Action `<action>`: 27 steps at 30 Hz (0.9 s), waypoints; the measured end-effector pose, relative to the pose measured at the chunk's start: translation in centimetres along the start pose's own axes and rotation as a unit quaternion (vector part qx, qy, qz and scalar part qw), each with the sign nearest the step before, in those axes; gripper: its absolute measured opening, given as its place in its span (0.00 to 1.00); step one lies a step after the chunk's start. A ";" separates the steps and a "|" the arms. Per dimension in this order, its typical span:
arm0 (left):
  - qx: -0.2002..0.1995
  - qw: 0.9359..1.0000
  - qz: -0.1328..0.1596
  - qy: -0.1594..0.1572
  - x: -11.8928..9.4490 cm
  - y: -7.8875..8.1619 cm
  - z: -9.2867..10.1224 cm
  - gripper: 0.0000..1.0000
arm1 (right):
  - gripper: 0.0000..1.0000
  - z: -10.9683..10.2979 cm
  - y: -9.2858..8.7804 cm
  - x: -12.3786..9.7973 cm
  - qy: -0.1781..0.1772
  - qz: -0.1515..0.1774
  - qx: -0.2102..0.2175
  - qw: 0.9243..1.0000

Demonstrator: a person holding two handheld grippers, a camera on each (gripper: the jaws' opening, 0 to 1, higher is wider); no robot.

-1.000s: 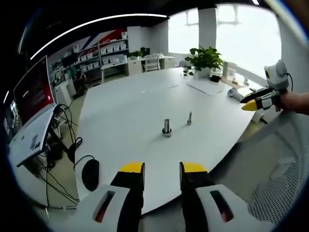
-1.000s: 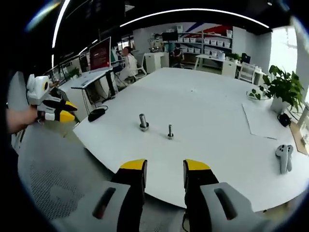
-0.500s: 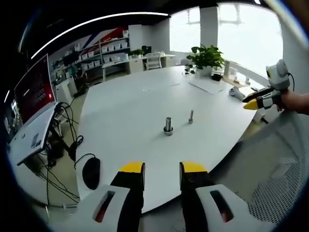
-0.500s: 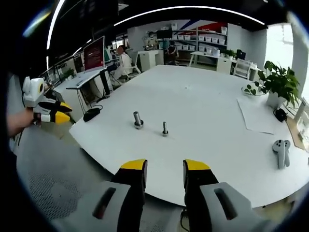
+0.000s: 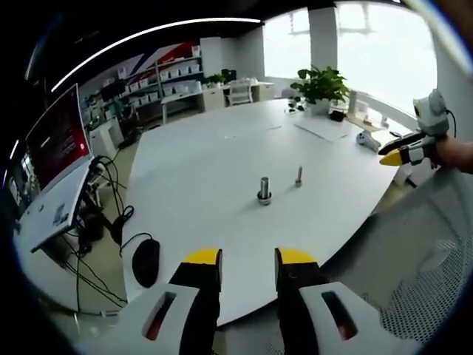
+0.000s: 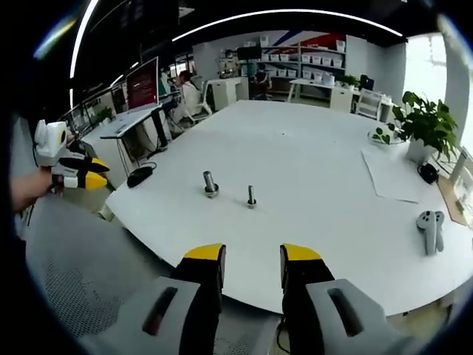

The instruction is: Place the washer onto the threaded stud by aligning its center hole with the stud, sliding it down to the base, and recovering from edge contact or off-axis alignment until the washer reaches the visible bottom stop.

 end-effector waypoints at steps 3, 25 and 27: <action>0.005 1.000 -0.005 -0.005 0.2 0.0 0.3 0.27 | 0.32 -0.4 -0.1 -0.1 0.003 -0.001 -0.008 1.000; 0.033 0.999 -0.032 -0.016 0.6 -1.0 0.8 0.27 | 0.31 -0.4 -0.2 0.3 0.008 -0.006 -0.025 1.000; 0.029 0.999 -0.030 -0.016 0.7 -0.9 0.6 0.27 | 0.31 -0.4 -0.2 0.3 0.008 -0.008 -0.031 0.999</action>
Point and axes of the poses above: the point that each gripper's makers call its tool centre point, and the gripper's own axes: x roughly forward along the fingers, z roughly to its right, y roughly out of its top, the point moved 2 cm from there along -x, roughly backward along the fingers, and after that the axes turned 6 degrees about -x, right-handed, at the moved point
